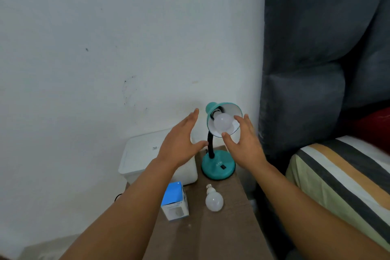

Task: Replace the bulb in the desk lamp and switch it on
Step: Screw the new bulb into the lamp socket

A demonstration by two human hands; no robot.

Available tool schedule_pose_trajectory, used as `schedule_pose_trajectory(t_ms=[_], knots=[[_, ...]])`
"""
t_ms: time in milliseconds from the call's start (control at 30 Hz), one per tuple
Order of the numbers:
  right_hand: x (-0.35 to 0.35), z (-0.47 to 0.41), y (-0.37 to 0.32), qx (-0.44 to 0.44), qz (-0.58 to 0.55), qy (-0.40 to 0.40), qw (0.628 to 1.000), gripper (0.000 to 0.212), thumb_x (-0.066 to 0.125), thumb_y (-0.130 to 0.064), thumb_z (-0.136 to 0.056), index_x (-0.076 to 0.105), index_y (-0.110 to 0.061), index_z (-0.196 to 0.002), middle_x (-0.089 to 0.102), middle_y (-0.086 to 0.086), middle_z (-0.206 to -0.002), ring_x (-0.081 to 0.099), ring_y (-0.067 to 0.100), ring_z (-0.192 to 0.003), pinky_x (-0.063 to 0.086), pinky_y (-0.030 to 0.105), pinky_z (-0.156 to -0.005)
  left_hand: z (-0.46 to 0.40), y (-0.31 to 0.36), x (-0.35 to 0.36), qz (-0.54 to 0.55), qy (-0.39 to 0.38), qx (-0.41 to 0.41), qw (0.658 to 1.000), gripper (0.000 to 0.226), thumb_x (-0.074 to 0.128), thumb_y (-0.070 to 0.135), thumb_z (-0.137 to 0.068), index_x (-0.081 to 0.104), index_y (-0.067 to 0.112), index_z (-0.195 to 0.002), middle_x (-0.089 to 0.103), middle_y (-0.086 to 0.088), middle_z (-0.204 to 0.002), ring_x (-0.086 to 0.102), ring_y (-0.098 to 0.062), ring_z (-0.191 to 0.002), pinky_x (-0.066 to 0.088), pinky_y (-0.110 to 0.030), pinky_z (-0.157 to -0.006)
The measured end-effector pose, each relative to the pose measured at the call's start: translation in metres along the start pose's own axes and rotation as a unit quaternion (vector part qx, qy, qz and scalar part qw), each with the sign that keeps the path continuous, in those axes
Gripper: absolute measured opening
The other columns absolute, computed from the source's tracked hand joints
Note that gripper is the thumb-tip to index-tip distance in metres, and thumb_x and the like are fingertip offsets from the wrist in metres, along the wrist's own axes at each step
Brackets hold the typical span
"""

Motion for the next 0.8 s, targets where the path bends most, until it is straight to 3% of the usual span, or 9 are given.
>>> schedule_pose_trajectory(t_ms=[133,300,433,533,667,800], knots=[[-0.004,0.024,-0.022,-0.042,-0.003,0.024,0.999,0.061,0.060,-0.035,-0.094,0.033,-0.024,-0.148,0.015,-0.002,-0.164,0.021,0.018,-0.148,0.023,0.026,-0.108,0.035,-0.019,-0.019,-0.011,0.019,-0.035,0.999,0.081,0.065,0.050,-0.093,0.023,0.033,-0.160,0.029,0.007,-0.165,0.029,-0.013,-0.151,0.025,-0.031,-0.121],[0.013,0.054,-0.053,-0.076,-0.006,0.008,0.997,0.056,0.061,-0.032,-0.093,0.039,-0.022,-0.144,0.028,-0.001,-0.159,0.034,0.018,-0.142,0.034,0.034,-0.110,0.083,-0.049,-0.041,-0.014,0.032,-0.091,0.995,0.071,0.059,0.051,-0.097,0.030,0.030,-0.158,0.035,0.006,-0.162,0.031,-0.014,-0.150,0.024,-0.031,-0.121],[0.037,0.073,-0.071,-0.100,-0.019,-0.031,0.994,0.052,0.062,-0.032,-0.092,0.042,-0.024,-0.140,0.045,-0.005,-0.147,0.046,0.013,-0.130,0.034,0.022,-0.101,0.121,-0.075,-0.060,0.004,0.048,-0.131,0.990,0.068,0.057,0.053,-0.097,0.032,0.034,-0.157,0.039,0.006,-0.161,0.031,-0.016,-0.150,0.031,-0.041,-0.121],[0.058,0.084,-0.078,-0.099,-0.027,-0.071,0.992,0.047,0.060,-0.034,-0.093,0.046,-0.027,-0.137,0.052,-0.007,-0.138,0.051,0.009,-0.118,0.039,0.024,-0.097,0.147,-0.095,-0.073,0.019,0.062,-0.157,0.985,0.068,0.058,0.052,-0.096,0.034,0.033,-0.157,0.039,0.006,-0.160,0.032,-0.016,-0.150,0.032,-0.041,-0.121],[0.087,0.091,-0.078,-0.104,-0.015,-0.121,0.987,0.046,0.060,-0.036,-0.093,0.046,-0.028,-0.136,0.052,-0.008,-0.138,0.047,0.008,-0.123,0.039,0.026,-0.098,0.172,-0.121,-0.083,0.028,0.069,-0.196,0.978,0.069,0.061,0.050,-0.096,0.034,0.030,-0.157,0.040,0.004,-0.160,0.036,-0.017,-0.148,0.034,-0.038,-0.119],[0.115,0.087,-0.064,-0.075,0.003,-0.178,0.981,0.069,0.067,-0.046,-0.087,0.037,-0.028,-0.146,0.042,-0.005,-0.150,0.040,0.015,-0.136,0.037,0.033,-0.107,0.187,-0.149,-0.080,0.049,0.063,-0.240,0.968,0.074,0.065,0.047,-0.094,0.034,0.025,-0.157,0.042,0.001,-0.159,0.039,-0.018,-0.146,0.033,-0.029,-0.115]])
Point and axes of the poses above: each hand's wrist, its own z-axis away from the middle knuckle, its own x-axis out of the palm, y = z × x, the point moved 10 cm from there along -z, towards the middle knuckle
